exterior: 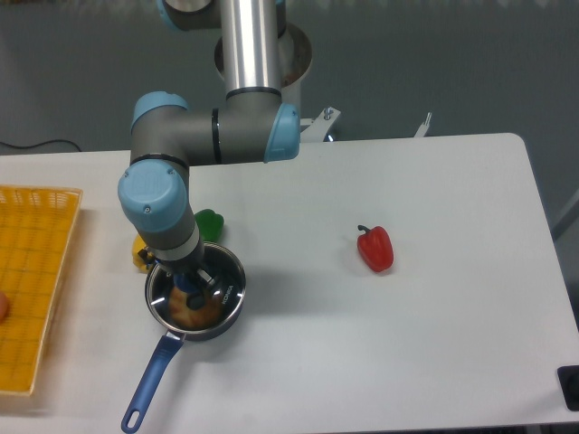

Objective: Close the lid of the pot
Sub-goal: 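Lower the glass lid onto the pan rim over the donut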

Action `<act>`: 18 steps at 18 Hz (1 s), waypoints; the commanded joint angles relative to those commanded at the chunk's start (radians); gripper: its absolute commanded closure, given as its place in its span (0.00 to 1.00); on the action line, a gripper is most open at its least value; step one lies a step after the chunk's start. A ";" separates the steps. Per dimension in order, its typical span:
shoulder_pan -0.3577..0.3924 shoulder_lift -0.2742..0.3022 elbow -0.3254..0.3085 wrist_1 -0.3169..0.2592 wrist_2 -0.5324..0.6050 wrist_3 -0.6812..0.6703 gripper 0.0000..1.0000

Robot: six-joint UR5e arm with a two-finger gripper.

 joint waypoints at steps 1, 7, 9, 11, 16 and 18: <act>0.000 0.002 -0.002 -0.002 0.000 0.002 0.37; -0.006 0.002 -0.003 -0.002 0.002 0.002 0.37; -0.006 0.003 -0.002 0.000 -0.003 0.002 0.35; -0.006 0.003 -0.005 0.000 0.000 0.002 0.00; -0.006 0.003 -0.005 0.000 0.000 0.003 0.00; -0.005 0.005 -0.002 -0.002 -0.005 0.005 0.00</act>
